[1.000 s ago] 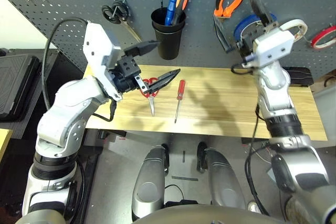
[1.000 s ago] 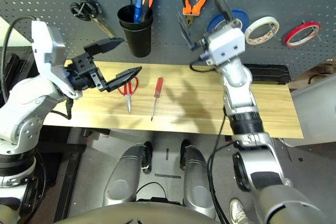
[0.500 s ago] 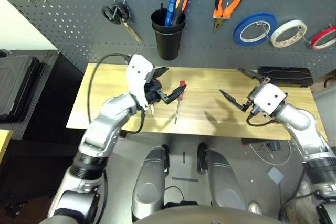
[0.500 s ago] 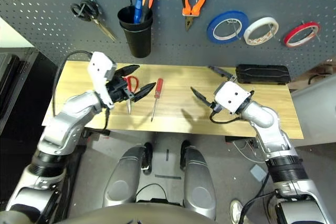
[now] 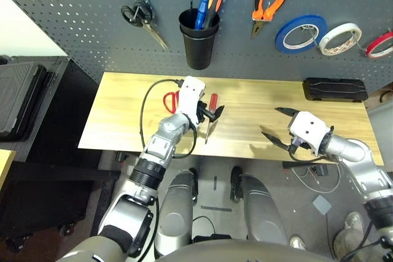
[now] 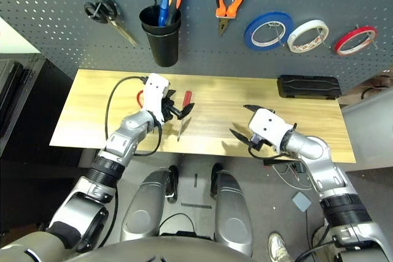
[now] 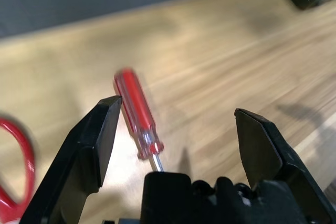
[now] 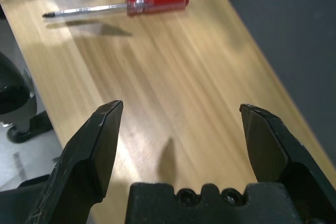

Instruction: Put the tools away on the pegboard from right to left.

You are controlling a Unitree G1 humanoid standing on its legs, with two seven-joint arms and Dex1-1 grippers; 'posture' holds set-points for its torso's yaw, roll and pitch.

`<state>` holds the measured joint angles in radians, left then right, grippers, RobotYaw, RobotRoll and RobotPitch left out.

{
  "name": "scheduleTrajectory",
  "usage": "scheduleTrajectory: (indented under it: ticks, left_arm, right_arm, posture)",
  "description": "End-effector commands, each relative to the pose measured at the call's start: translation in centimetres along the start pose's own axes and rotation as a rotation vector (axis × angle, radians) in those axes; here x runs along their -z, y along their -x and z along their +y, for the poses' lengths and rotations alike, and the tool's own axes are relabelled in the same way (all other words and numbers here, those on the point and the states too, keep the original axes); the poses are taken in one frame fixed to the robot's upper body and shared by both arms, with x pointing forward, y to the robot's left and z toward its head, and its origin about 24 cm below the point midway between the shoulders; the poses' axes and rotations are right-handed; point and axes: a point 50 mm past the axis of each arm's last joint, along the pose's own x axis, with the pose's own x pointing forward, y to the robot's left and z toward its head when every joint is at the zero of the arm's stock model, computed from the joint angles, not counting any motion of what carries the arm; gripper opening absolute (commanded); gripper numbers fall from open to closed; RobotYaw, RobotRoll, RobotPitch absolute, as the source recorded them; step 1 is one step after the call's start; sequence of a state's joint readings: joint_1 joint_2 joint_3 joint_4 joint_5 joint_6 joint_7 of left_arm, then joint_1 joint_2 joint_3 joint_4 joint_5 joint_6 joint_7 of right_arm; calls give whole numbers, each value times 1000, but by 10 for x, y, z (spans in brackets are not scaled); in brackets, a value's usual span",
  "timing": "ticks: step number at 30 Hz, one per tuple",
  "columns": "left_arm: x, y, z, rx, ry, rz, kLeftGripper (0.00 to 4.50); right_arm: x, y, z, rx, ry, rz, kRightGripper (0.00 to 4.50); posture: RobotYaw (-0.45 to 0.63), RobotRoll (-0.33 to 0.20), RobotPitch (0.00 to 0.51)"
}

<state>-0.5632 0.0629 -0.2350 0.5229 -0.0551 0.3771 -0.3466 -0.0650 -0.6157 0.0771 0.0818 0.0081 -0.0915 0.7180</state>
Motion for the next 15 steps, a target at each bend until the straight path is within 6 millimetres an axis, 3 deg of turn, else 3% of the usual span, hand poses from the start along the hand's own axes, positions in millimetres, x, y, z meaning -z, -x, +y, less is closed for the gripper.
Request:
scheduleTrajectory:
  ticks: [1,15]
  left_arm:
    - [18,-10,1,-35,36,99,4500]
    - [35,-27,6,-126,48,165,4500]
  right_arm:
    - [5,2,8,-7,-34,41,4459]
    - [3,10,9,15,-20,50,4459]
  posture:
    - [144,0,288]
    - [96,0,258]
